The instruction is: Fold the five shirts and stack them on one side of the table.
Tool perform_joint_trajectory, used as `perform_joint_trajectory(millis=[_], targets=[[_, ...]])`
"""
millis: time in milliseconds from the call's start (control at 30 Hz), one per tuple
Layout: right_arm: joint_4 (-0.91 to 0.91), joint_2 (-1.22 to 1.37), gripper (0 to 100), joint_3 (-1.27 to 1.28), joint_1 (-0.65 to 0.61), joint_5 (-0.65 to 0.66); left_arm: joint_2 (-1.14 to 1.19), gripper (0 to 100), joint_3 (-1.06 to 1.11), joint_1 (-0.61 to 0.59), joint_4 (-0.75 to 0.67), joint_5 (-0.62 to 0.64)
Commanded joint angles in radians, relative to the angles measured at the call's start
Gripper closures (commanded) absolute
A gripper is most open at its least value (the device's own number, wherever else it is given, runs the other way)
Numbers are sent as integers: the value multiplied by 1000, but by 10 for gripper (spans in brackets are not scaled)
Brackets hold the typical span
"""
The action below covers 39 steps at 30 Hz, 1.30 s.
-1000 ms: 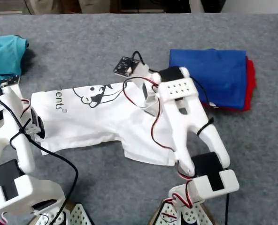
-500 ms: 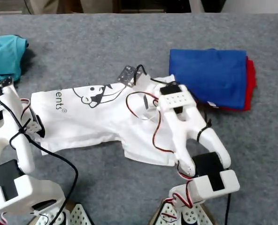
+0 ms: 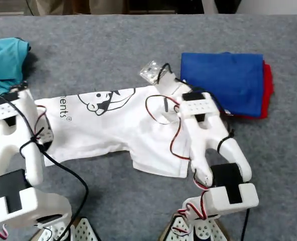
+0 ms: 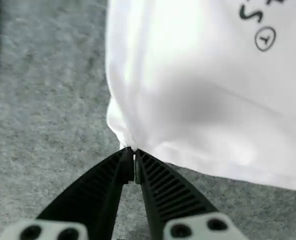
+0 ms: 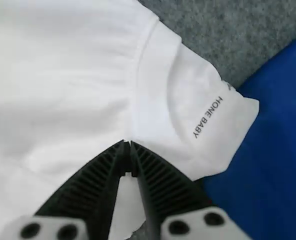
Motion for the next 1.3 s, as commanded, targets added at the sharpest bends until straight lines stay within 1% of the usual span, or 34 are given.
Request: perform_joint_trajectory(millis=[0, 167, 367, 600, 700, 767, 867, 1033, 1167, 1267], targets=[[-18, -45, 996, -4, 22, -2, -39, 981, 18, 25, -5, 6], [-26, -44, 996, 1, 22, -2, -48, 981, 15, -9, 6, 6], [-94, -44, 996, 51, 21, -2, -59, 981, -26, -43, 77, 5], [-130, -39, 996, 68, 21, -2, -262, 981, -21, -38, 137, -3], [-130, -13, 996, 62, 21, -2, -309, 981, -5, -15, 155, -3], [-130, -5, 996, 61, 21, -2, -308, 981, 28, 26, 158, -2], [-130, 1, 996, 50, 21, -2, -308, 981, 94, 69, 126, -2], [-132, 4, 996, 45, 21, -2, -292, 981, 152, 78, 112, -3], [-132, 4, 996, 45, 21, -2, -199, 981, 181, 80, 110, -75], [-132, 4, 995, 45, 18, -2, -84, 971, 158, 74, 110, -78]])
